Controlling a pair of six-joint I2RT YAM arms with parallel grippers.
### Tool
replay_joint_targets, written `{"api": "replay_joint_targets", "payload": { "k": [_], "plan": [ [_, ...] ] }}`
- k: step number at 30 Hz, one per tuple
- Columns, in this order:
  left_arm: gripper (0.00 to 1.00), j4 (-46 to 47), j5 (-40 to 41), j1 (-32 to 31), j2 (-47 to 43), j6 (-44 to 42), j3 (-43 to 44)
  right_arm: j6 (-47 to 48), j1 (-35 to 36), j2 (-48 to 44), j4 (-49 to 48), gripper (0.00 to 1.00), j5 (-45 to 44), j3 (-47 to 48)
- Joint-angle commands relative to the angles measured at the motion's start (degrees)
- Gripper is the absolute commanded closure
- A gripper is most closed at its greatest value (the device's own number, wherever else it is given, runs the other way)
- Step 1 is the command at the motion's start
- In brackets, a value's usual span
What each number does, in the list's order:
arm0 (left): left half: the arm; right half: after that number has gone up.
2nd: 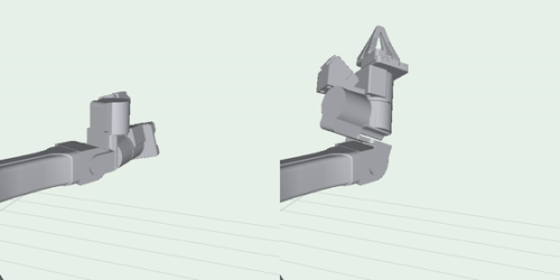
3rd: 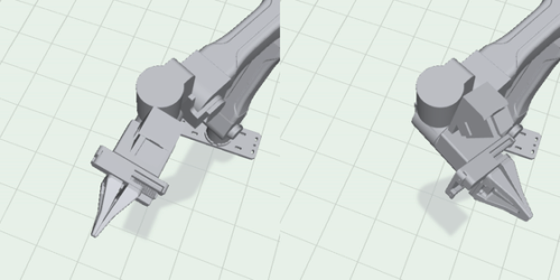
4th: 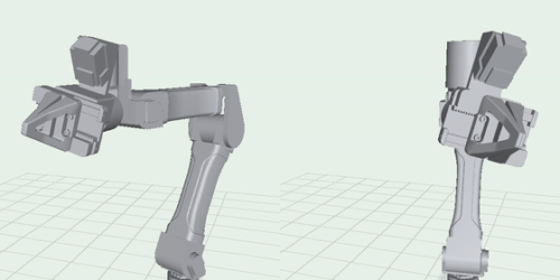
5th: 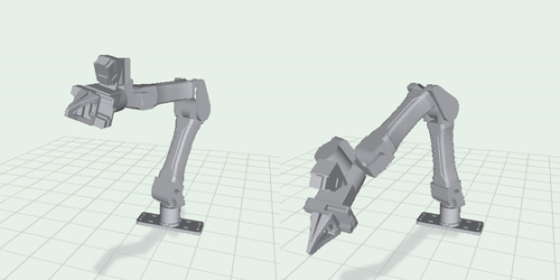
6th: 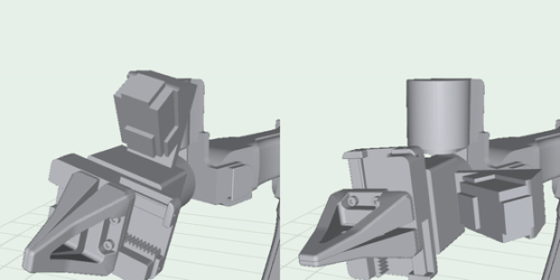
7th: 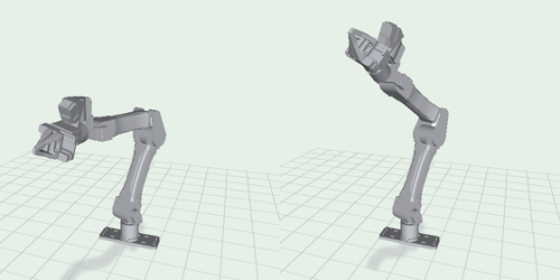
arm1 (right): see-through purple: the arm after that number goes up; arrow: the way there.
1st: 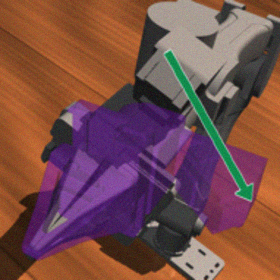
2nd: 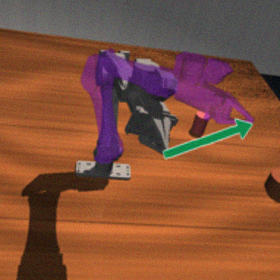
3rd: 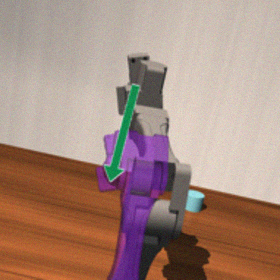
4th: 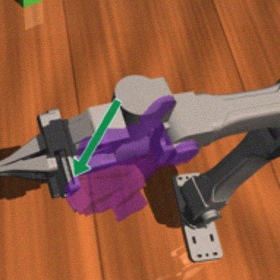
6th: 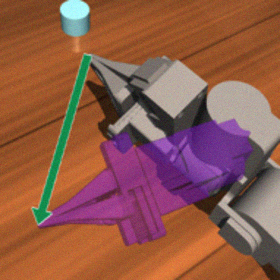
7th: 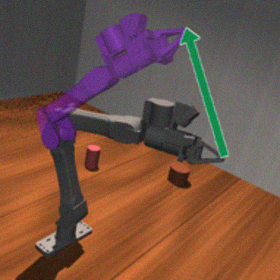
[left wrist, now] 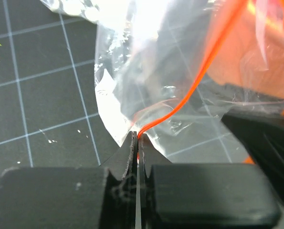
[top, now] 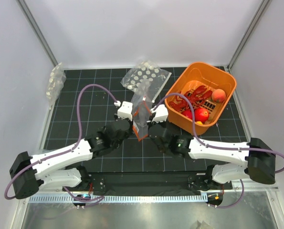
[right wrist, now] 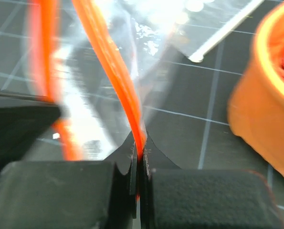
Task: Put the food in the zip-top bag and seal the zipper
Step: Open the zipper of the food storage bag at the center of the board.
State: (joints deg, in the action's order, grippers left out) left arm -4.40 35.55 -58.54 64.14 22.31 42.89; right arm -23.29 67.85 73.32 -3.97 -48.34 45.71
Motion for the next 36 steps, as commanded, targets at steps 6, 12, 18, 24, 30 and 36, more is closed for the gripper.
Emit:
{"api": "replay_joint_targets", "payload": {
  "k": [6,12,18,24,30,36],
  "plan": [
    [0.94,-1.83,1.36,-0.08,-5.52,1.07,0.61,-6.77,-7.64,-3.18,6.60,0.93,-3.43,1.92],
    [0.90,-8.06,7.94,-0.08,-3.67,3.27,3.07,-6.24,-8.35,-6.16,9.24,0.89,-7.72,1.93],
    [0.71,-10.18,11.73,0.01,-4.02,5.03,3.25,-5.19,-9.50,-10.29,7.67,0.97,-6.08,-0.36],
    [0.29,-8.35,6.30,-0.08,-4.11,2.93,3.51,-0.62,-9.23,-10.83,1.07,0.99,6.23,-2.38],
    [0.20,-3.42,2.23,-1.57,-4.02,-0.85,2.11,-2.98,-7.83,-7.32,1.86,0.99,10.10,0.25],
    [0.20,1.76,8.02,-6.22,-0.34,-3.14,2.01,-5.36,-7.21,-6.61,1.85,0.99,13.00,0.78]
  ]
}}
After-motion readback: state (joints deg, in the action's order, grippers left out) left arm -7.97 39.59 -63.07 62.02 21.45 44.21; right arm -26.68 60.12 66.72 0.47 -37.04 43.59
